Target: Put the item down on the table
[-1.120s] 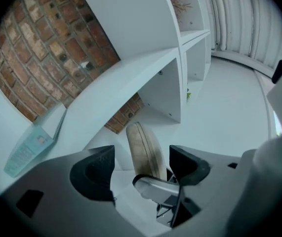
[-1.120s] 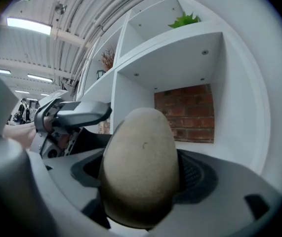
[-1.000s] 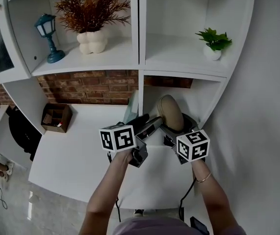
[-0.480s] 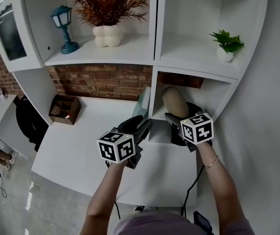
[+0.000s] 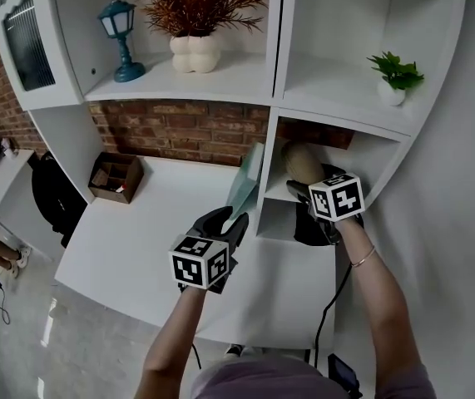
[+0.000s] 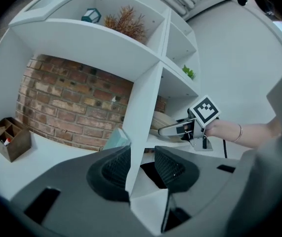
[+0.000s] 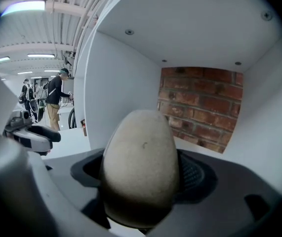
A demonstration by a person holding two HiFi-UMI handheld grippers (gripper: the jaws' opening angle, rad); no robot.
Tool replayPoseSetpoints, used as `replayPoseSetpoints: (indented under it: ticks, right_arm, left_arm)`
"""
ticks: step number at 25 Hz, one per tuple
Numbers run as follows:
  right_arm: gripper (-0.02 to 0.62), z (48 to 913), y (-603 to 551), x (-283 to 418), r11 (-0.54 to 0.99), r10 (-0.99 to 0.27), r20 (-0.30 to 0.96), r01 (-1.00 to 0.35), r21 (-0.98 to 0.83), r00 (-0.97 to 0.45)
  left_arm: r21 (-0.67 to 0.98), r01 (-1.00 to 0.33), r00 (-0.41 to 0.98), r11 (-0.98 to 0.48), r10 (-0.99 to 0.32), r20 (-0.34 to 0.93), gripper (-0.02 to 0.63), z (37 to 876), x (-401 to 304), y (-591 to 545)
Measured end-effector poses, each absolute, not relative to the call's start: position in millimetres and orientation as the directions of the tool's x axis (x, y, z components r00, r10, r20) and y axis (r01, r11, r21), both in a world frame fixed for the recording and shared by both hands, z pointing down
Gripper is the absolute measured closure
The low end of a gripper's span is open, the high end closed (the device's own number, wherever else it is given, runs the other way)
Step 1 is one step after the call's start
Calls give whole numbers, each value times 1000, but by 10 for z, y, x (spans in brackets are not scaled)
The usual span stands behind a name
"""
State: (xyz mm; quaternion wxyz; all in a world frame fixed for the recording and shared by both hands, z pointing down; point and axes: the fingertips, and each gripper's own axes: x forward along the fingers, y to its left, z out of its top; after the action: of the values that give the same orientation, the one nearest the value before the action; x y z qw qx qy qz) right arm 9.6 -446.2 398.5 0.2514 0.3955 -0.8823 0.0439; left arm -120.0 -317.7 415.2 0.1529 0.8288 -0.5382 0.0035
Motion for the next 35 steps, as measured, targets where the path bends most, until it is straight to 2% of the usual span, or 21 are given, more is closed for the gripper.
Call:
replayPoseSetpoints:
  ticks: [12, 22, 35]
  right_arm:
    - [190, 4126, -4672, 11, 684, -646, 565, -718, 131, -512]
    - [189, 4174, -4755, -36, 696, -628, 590, -706, 134, -507]
    - [186, 4143, -4751, -64, 692, -672, 528, -695, 197, -519]
  left_arm:
    - [318, -894, 386, -316, -902, 191, 455, 4368, -1307, -3045]
    - [245, -931, 328, -272, -916, 230, 519, 4488, -1338, -3000]
    - [239, -933, 325, -267, -913, 248, 534, 4564, -1306, -2991]
